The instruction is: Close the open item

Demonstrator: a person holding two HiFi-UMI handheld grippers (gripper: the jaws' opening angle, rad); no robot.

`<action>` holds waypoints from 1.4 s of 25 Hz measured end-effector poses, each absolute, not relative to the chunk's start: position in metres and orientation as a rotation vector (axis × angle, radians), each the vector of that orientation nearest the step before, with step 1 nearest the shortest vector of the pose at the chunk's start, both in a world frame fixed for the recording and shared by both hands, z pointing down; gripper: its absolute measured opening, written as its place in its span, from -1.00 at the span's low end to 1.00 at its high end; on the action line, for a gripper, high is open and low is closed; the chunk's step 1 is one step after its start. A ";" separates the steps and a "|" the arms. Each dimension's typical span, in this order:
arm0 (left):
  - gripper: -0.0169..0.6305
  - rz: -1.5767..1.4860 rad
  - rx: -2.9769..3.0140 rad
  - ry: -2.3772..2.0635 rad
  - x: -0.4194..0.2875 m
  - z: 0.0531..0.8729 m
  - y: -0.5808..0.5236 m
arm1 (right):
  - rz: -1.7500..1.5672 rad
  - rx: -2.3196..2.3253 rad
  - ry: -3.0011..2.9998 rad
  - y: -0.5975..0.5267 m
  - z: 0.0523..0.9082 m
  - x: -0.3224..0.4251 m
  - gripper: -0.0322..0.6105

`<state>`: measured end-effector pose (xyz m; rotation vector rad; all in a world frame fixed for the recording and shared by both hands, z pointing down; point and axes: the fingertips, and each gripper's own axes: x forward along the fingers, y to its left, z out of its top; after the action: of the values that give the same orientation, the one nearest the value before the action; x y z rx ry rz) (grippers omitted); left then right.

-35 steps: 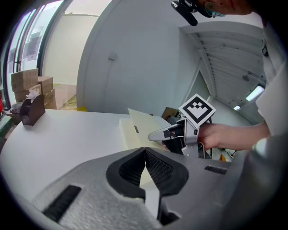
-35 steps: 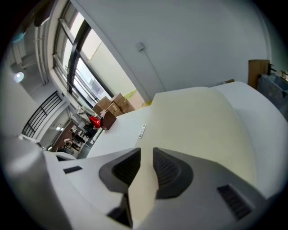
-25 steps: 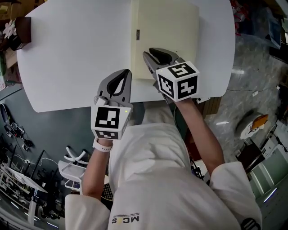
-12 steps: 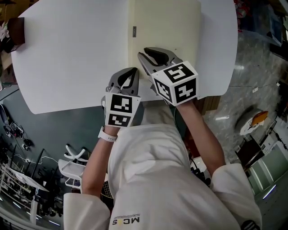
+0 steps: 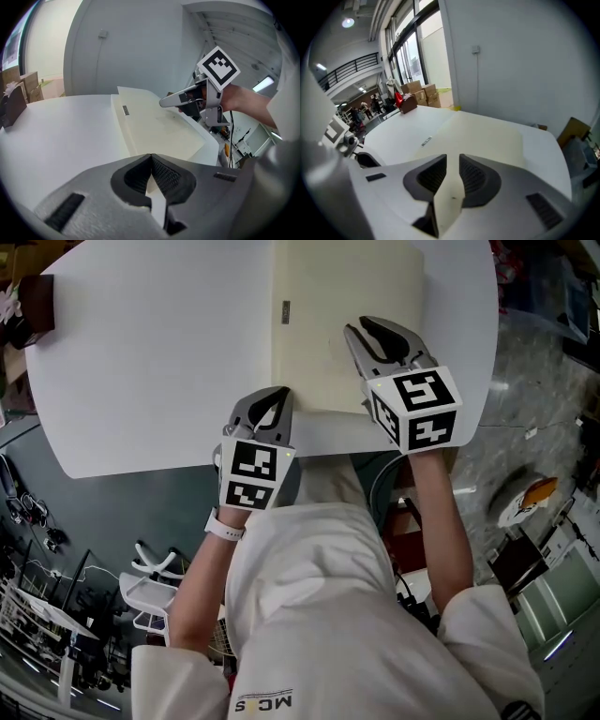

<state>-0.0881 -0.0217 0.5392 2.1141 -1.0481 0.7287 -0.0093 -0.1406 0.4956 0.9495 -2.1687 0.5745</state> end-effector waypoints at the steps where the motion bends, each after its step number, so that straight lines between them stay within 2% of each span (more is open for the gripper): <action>1: -0.87 0.726 2.110 -1.048 -0.089 0.540 -0.022 | 0.580 0.991 -2.150 -0.149 0.496 0.003 -0.61; 9: -0.87 0.743 2.100 -1.027 -0.091 0.541 -0.023 | 0.612 1.118 -2.016 -0.164 0.513 0.058 -0.73; 13: -0.87 0.815 2.097 -1.043 -0.088 0.541 -0.020 | 0.649 1.122 -2.034 -0.162 0.517 0.056 -0.79; 19: -0.87 0.764 2.126 -1.079 -0.082 0.532 -0.037 | 0.677 1.037 -2.068 -0.152 0.525 0.041 -0.81; 35: -0.87 0.755 2.138 -1.210 -0.090 0.521 -0.127 | 0.642 0.988 -2.055 -0.148 0.532 0.032 -0.85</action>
<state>-0.0903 -0.1266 0.5207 2.1382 -1.2100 0.7550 0.0319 -0.1483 0.5324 0.9879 -2.0553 0.6423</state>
